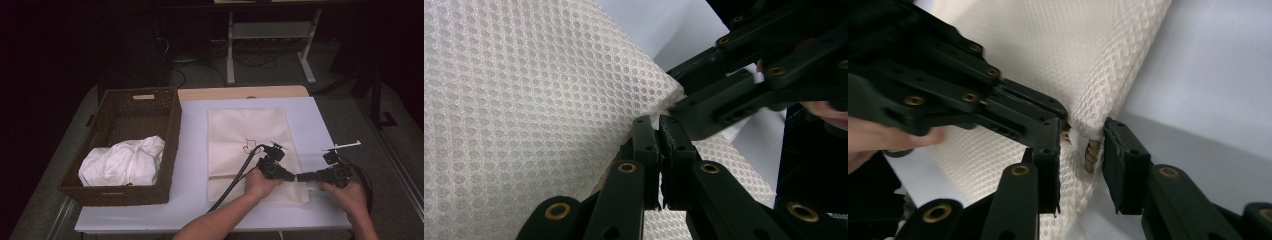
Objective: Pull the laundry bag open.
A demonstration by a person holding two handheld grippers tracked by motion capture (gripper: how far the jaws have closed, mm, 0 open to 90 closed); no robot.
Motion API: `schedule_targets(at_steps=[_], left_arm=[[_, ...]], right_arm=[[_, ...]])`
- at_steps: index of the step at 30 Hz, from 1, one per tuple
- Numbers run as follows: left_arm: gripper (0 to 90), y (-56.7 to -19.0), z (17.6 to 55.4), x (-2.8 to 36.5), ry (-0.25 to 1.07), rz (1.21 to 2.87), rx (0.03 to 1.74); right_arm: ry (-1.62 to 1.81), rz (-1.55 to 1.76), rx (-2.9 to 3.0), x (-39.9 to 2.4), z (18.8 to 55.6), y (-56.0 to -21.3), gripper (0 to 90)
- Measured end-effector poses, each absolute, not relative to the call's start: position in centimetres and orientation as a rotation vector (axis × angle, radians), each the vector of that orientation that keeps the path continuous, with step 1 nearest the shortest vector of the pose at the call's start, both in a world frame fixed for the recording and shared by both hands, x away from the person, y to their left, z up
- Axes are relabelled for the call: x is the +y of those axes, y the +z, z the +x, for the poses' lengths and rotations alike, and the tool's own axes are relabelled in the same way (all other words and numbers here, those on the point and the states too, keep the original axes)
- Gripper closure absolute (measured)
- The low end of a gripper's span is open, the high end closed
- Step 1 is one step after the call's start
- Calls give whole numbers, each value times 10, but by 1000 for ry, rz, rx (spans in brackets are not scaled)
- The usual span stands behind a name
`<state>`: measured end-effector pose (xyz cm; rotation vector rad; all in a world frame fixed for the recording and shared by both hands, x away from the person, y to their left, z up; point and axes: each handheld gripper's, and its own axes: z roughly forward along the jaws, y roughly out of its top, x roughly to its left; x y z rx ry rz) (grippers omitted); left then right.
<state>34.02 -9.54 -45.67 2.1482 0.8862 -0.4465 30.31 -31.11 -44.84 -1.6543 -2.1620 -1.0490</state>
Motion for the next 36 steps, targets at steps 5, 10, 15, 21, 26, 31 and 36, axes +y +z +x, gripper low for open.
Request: schedule_targets(at_steps=[5,10,15,21,26,31,36], left_arm=[[852,-458,338,-95,-467,2154,878],[738,-460,337,-96,-546,2144,881],[822,-460,336,-96,-499,2179,885],[860,-460,336,-90,-496,2094,924],[845,-461,336,-90,-490,2078,933],[861,-463,337,-92,-485,2084,934],[871,-460,333,-92,-435,2102,913]], right_arm=[[-1049,-1659,-2182,-312,302,-448,816],[-1056,-1665,-2174,-312,303,-448,817],[-1075,-1668,-2180,-313,301,-445,818],[-1090,-1670,-2189,-315,300,-443,820],[-1083,-1664,-2192,-314,299,-443,821],[-1069,-1659,-2196,-312,299,-445,819],[-1058,-1648,-2212,-311,300,-445,824]])
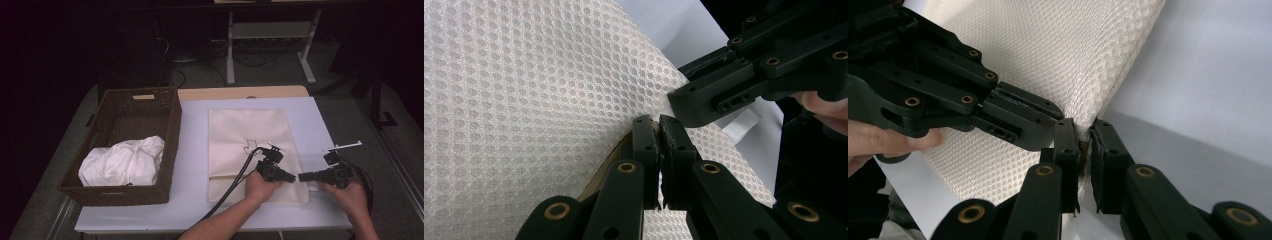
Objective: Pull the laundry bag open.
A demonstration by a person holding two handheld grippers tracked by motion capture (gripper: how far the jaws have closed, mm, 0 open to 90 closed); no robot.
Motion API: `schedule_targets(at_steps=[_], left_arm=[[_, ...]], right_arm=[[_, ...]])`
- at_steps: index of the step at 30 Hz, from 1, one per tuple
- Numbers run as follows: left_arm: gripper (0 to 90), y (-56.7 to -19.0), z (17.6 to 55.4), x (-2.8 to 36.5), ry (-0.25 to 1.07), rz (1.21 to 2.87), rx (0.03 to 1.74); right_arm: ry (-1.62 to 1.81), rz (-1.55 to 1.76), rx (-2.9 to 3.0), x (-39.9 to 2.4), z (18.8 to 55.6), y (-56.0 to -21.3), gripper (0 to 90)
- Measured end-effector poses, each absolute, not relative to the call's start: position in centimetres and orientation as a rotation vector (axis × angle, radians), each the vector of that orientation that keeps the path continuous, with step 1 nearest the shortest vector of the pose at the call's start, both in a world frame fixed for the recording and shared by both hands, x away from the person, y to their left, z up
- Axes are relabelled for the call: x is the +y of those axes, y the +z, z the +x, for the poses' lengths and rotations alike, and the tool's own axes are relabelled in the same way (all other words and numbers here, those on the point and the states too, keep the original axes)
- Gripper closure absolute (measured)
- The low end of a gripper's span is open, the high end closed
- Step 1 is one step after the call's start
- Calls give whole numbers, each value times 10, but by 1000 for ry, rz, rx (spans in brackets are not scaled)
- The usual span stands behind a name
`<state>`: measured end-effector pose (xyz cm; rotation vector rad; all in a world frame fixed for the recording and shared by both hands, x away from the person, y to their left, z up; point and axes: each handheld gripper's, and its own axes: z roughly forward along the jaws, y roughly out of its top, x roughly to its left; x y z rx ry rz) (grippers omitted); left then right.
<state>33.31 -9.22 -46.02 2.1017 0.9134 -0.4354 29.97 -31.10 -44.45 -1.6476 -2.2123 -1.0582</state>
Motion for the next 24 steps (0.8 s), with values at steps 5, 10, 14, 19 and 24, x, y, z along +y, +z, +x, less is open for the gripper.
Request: schedule_targets(at_steps=[5,10,14,19,24], left_arm=[[874,-462,331,-85,-450,2048,908],[876,-458,327,-79,-418,2022,883],[877,-461,322,-75,-417,1990,885],[877,-463,323,-71,-434,1966,902],[877,-459,323,-70,-420,1974,891]], right_arm=[[-1051,-1645,-2236,-313,299,-444,834],[-1081,-1638,-2226,-314,297,-441,839],[-1103,-1652,-2213,-314,295,-439,840],[-1063,-1664,-2257,-307,293,-436,843],[-1062,-1675,-2301,-301,289,-429,847]])
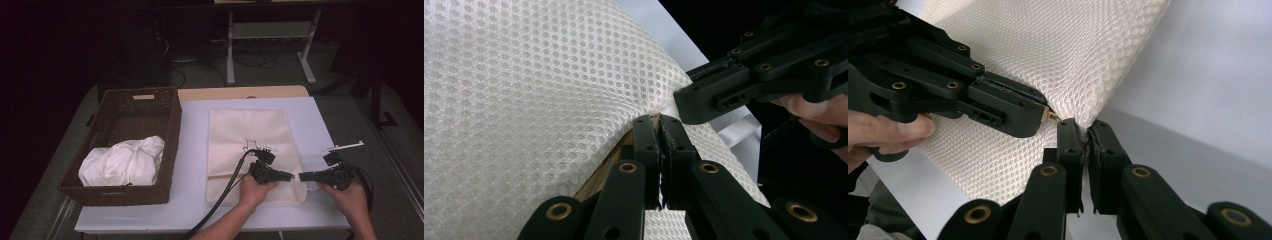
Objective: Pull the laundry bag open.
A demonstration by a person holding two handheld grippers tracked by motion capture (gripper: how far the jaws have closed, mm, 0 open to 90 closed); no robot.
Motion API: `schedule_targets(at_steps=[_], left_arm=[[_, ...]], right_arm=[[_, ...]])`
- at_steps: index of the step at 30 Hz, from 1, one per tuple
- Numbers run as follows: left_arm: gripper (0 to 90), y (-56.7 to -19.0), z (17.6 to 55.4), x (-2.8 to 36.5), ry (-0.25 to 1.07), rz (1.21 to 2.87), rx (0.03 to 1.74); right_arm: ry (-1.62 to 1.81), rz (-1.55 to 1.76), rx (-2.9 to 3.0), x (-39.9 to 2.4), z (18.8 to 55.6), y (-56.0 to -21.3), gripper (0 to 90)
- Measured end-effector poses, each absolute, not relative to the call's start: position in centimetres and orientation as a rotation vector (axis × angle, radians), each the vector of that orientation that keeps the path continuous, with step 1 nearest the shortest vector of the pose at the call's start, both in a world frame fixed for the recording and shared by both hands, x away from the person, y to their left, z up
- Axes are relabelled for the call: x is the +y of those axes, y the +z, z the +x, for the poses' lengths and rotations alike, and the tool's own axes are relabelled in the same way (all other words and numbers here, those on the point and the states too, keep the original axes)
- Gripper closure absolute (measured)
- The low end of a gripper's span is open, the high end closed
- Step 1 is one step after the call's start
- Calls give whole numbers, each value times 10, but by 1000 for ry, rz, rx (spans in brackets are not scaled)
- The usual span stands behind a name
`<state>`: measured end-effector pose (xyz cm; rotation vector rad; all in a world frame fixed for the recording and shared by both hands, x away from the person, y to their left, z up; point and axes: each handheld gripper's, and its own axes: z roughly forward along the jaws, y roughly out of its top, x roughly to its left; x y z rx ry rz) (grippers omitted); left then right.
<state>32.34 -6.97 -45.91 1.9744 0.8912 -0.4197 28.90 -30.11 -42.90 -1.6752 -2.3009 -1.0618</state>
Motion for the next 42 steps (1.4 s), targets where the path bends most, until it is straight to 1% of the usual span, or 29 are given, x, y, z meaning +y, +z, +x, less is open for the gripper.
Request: schedule_targets(at_steps=[3,4,7,9,10,11,13,17,18,19,20,23,24,26,29,31,34,36,38,39,40,41,42], left_arm=[[877,-458,321,-68,-427,1993,876],[878,-459,323,-65,-460,1973,891],[877,-461,327,-62,-499,1956,903],[877,-461,328,-60,-507,1954,904],[877,-460,327,-59,-485,1957,926],[877,-460,326,-50,-511,1915,924],[877,-456,323,-50,-471,1949,910],[876,-453,322,-49,-449,1977,897],[876,-454,324,-42,-433,1984,914],[876,-455,325,-36,-463,1949,929],[876,-455,324,-33,-463,1947,927],[876,-453,320,-33,-437,1964,922],[877,-453,321,-22,-373,1974,967],[877,-454,323,-11,-393,1952,996],[876,-449,319,1,-382,1950,988],[877,-444,316,5,-367,1958,972],[876,-442,314,19,-318,1970,1001],[876,-445,314,33,-352,1939,1013],[876,-442,310,33,-312,1956,998],[876,-441,308,35,-308,1951,1000],[877,-441,307,37,-275,1961,1018],[877,-442,307,44,-231,1973,1039],[877,-442,307,44,-231,1973,1039]], right_arm=[[-1044,-1670,-2291,-301,290,-431,847],[-1045,-1667,-2298,-300,289,-430,847],[-1045,-1658,-2303,-298,289,-429,848],[-1047,-1650,-2310,-296,289,-427,848],[-1031,-1678,-2334,-296,288,-426,850],[-1019,-1716,-2347,-299,287,-425,850],[-1077,-1677,-2281,-309,287,-425,849],[-1065,-1684,-2315,-305,288,-424,850],[-1025,-1725,-2354,-306,288,-424,849],[-1049,-1711,-2322,-309,288,-424,849],[-1094,-1681,-2279,-311,287,-425,848],[-1061,-1675,-2312,-306,287,-425,849],[-1055,-1707,-2336,-306,288,-423,850],[-1095,-1697,-2291,-312,287,-422,850],[-1075,-1714,-2294,-317,287,-426,849],[-1084,-1707,-2286,-317,288,-426,849],[-1064,-1736,-2313,-317,289,-424,849],[-1125,-1720,-2240,-326,289,-425,849],[-1119,-1692,-2245,-322,289,-426,849],[-1093,-1700,-2267,-319,290,-427,849],[-1102,-1696,-2259,-319,291,-427,849],[-1093,-1722,-2272,-320,291,-426,850],[-1076,-1785,-2299,-324,290,-424,850]])
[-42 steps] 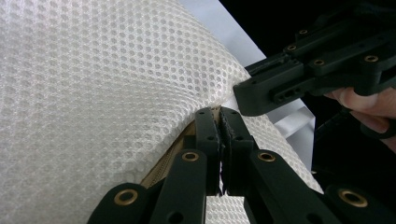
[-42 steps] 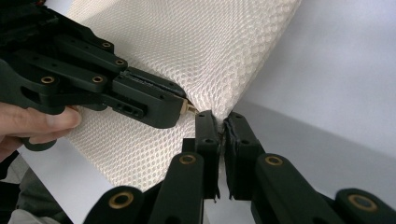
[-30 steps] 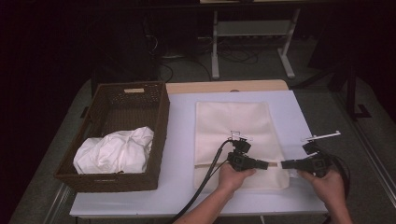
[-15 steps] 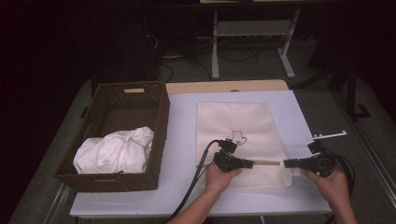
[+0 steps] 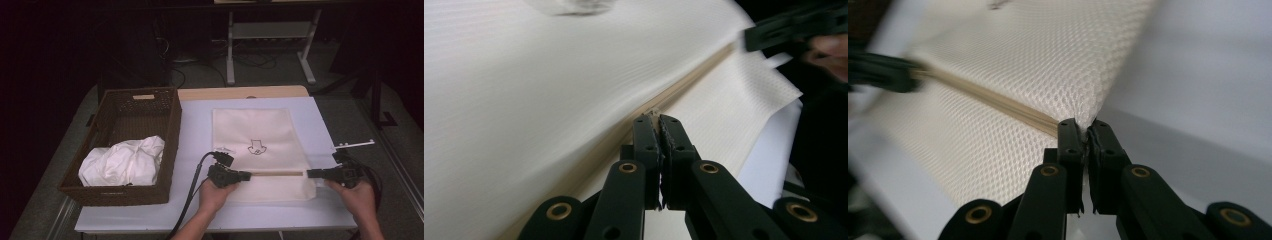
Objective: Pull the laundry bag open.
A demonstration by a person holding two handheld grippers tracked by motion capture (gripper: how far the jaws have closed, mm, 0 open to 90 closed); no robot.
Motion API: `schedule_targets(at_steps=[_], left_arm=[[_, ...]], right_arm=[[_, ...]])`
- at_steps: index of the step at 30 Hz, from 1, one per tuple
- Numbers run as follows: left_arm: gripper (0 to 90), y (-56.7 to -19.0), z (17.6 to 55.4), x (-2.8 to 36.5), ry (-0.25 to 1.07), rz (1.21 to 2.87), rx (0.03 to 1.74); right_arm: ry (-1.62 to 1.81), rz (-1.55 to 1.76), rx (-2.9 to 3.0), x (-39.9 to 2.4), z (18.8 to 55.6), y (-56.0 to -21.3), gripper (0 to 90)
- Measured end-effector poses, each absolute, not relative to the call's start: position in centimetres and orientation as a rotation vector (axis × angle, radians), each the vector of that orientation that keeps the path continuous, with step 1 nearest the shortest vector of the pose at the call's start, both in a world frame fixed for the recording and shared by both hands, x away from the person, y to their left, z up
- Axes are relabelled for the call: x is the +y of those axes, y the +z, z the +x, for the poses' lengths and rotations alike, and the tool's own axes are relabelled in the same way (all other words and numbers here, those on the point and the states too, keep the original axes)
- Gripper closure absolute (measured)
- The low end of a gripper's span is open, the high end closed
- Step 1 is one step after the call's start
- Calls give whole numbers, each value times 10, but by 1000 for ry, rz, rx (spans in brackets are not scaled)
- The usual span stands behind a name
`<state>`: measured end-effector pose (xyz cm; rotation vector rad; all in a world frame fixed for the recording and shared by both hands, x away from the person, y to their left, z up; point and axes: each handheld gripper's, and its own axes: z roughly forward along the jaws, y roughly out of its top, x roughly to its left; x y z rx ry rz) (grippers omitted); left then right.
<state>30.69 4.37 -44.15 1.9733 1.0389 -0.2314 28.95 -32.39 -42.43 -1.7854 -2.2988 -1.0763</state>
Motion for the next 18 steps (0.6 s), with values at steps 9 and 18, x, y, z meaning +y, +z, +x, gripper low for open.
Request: schedule_targets(at_steps=[9,18], left_arm=[[877,-438,292,90,-31,1927,1150],[875,-440,280,110,8,1926,1169]], right_arm=[[-1030,-1846,-2312,-336,289,-426,849],[-1044,-1821,-2300,-340,295,-431,846]])
